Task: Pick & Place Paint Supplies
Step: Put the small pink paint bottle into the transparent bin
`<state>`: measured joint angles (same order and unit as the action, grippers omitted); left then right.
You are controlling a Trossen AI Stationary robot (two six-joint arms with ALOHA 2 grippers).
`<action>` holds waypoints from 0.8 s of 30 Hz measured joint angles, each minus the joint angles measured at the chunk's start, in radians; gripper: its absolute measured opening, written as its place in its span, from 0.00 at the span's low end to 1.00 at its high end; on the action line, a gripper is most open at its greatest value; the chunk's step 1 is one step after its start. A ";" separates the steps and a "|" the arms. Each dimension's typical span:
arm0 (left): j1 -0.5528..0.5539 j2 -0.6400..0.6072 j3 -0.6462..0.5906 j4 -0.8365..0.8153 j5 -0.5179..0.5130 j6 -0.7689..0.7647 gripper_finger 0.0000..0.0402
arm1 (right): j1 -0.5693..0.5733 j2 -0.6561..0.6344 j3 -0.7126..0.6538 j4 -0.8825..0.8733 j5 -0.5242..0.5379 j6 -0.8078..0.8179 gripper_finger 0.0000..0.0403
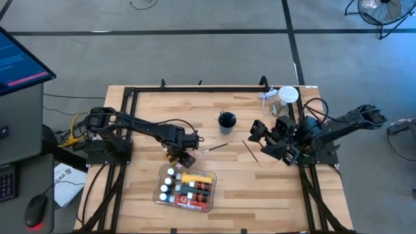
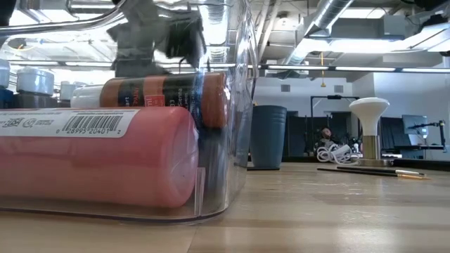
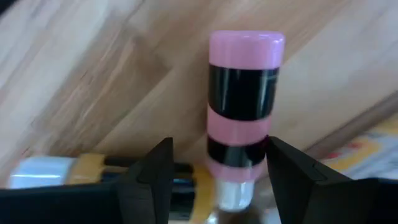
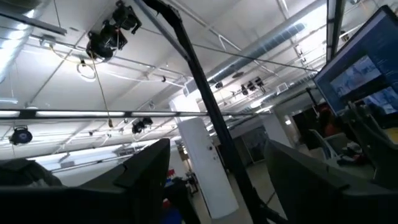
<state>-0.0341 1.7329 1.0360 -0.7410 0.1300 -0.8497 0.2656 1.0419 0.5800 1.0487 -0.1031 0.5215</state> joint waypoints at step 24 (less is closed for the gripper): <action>0.003 0.000 -0.035 0.080 -0.067 0.065 0.03 | -0.003 0.006 0.001 -0.106 -0.002 0.101 0.63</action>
<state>-0.0315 1.7332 1.0012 -0.6609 0.0633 -0.7846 0.2630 1.0477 0.5808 0.9424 -0.1047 0.6220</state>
